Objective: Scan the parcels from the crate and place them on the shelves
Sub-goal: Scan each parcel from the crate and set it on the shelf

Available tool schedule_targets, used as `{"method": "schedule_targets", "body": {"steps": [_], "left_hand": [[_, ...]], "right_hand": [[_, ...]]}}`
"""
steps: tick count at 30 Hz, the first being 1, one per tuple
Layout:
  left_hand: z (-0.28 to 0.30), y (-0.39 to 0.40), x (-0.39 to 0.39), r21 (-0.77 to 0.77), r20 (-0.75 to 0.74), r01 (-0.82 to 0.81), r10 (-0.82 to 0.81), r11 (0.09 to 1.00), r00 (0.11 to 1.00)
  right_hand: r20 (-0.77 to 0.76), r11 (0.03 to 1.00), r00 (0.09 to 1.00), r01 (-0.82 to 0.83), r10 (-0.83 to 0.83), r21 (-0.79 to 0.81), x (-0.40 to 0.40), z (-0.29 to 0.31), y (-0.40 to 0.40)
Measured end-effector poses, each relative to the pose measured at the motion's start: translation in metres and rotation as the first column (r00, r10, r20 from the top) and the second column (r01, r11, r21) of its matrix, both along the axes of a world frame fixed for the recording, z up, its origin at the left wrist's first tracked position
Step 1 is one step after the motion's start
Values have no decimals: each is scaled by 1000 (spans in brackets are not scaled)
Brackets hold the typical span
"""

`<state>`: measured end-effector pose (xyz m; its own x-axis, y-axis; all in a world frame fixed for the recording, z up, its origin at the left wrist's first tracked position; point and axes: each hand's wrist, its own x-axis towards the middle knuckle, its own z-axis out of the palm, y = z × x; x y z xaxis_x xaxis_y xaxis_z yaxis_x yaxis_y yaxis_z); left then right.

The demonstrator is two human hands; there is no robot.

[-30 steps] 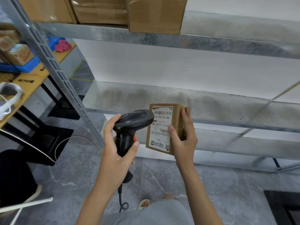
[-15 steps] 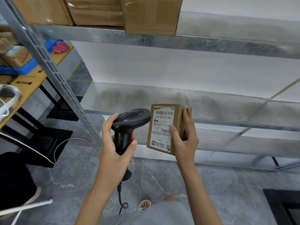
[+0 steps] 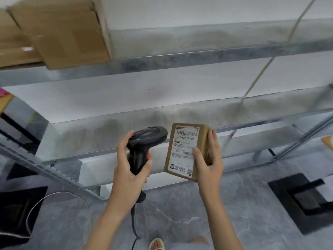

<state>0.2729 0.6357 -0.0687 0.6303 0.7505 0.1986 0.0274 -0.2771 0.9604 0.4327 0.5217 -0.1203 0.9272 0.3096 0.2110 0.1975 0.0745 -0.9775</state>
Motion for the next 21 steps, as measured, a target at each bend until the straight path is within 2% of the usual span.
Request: {"method": "schedule_targets", "body": {"steps": [10,21], "left_hand": [[13,-74,141,26,-4,289,-289,957,957],[8,-221,289,17,45,664,-664,747,746]], "right_hand": [[-38,941,942,336,-334,42,83,22,-117],[-121,737,737,674,-665,49,140,22,-294]]}}
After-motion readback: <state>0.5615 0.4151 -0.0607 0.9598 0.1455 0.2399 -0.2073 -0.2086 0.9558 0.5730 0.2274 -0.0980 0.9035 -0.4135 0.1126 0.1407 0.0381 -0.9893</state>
